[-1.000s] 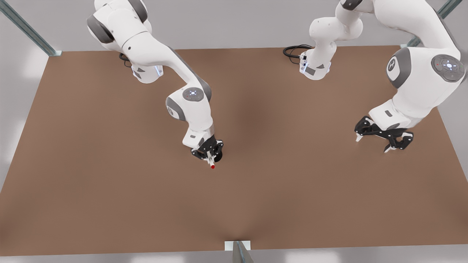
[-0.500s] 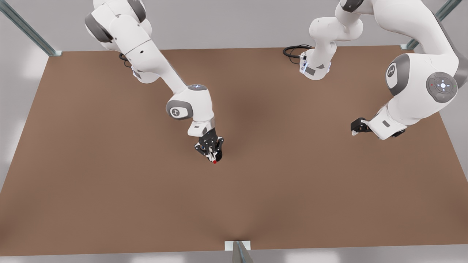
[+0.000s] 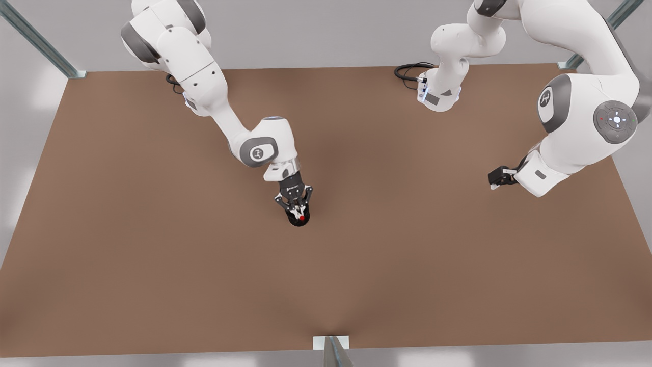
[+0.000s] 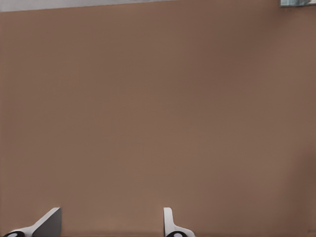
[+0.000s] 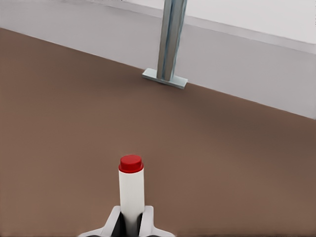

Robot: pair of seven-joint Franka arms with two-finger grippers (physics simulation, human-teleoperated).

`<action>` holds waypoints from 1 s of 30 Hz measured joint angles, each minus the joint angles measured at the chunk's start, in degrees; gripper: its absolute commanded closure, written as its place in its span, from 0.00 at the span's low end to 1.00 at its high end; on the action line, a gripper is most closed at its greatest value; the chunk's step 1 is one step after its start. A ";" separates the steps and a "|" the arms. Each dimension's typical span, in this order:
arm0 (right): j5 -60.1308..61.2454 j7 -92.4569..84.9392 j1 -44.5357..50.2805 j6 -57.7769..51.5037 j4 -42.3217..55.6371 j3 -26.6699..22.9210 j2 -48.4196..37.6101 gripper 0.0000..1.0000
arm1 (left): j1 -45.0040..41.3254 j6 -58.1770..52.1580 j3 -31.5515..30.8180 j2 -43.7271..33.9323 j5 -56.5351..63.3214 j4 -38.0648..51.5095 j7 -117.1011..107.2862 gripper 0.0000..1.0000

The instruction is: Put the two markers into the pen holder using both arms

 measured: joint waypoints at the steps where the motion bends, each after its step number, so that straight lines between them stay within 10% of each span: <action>1: -1.09 1.88 0.00 -0.03 -0.28 0.01 0.00 0.72 | -0.02 -0.04 -0.02 -0.04 0.00 0.00 -0.31 0.00; 3: -2.53 5.35 0.00 -0.19 -0.54 0.01 0.00 0.50 | -0.15 -0.14 -0.03 -0.11 0.00 0.00 -0.89 0.00; 5: -3.63 8.44 0.00 -0.31 -0.67 0.01 -0.01 0.00 | -0.27 -0.21 -0.07 -0.16 0.00 0.00 -1.41 0.00; 12: -1.36 16.65 -0.08 -1.17 0.96 1.34 -0.71 0.00 | -0.40 -0.36 -0.25 -0.52 0.00 0.08 -2.85 0.00; 23: 74.01 -5.96 -15.73 -34.74 31.64 5.36 -11.30 0.00 | -2.45 4.13 -0.53 3.79 0.06 -0.29 -3.98 0.00; 30: 93.89 -34.94 -22.18 -61.51 32.80 -10.48 -15.68 0.00 | -2.60 5.20 -0.53 3.88 0.02 -0.10 -4.48 0.00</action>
